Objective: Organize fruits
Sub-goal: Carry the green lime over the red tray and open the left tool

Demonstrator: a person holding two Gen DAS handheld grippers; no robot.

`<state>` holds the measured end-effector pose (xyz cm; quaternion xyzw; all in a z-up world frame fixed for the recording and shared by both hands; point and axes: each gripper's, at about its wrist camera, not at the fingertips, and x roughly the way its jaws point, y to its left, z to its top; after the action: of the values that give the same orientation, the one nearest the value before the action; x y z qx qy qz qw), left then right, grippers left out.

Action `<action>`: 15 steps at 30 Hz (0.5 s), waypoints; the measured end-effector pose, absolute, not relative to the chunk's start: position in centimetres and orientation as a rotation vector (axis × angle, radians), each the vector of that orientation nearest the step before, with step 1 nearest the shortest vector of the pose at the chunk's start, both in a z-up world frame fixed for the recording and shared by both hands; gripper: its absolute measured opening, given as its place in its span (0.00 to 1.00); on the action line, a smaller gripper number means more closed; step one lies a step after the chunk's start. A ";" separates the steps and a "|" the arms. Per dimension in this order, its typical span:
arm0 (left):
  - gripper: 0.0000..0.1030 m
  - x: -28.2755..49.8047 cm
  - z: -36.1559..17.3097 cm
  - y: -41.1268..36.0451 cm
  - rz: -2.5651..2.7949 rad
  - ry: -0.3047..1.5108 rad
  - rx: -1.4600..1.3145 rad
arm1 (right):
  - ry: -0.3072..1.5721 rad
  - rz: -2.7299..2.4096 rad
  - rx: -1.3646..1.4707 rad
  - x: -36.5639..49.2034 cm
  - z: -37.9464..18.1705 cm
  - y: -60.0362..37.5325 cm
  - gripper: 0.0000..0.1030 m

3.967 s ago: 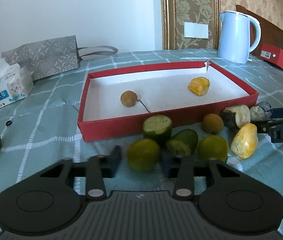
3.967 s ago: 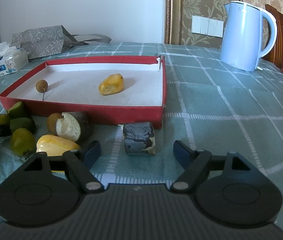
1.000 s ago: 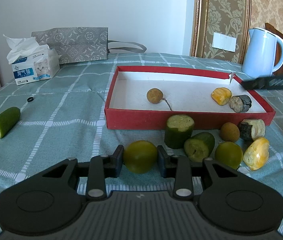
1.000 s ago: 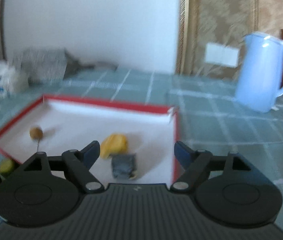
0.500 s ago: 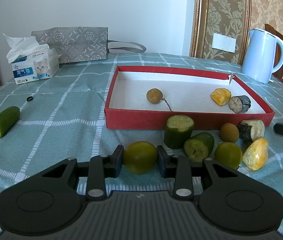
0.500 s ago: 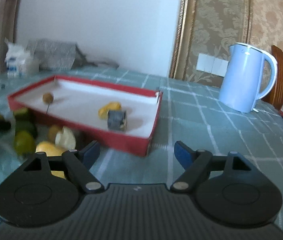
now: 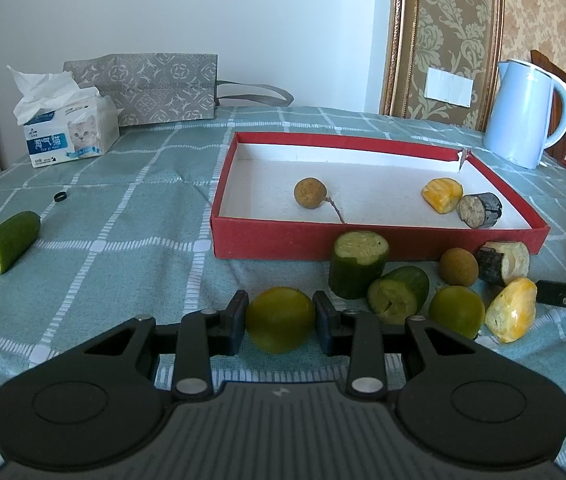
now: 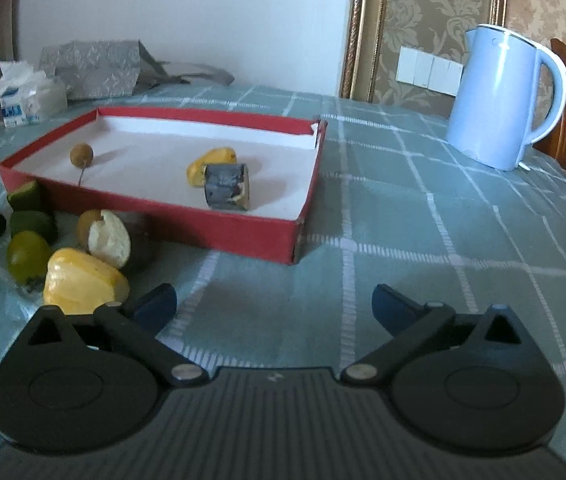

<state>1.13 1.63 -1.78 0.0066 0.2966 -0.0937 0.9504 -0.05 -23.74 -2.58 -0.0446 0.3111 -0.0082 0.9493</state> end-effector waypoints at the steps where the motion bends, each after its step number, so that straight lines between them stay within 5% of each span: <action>1: 0.33 1.1 -1.8 1.7 -0.183 0.602 0.014 | 0.630 -0.018 -0.091 0.0 -2.5 -23.8 1.00; 15: 0.33 4.3 3.2 -1.5 -0.241 0.505 0.047 | 0.679 -0.019 0.009 0.8 -2.7 -25.3 1.00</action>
<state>4.34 -1.52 3.22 0.0234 0.2490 -0.1190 0.9609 0.76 -25.33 -2.72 0.0044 0.3329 -0.0092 0.9429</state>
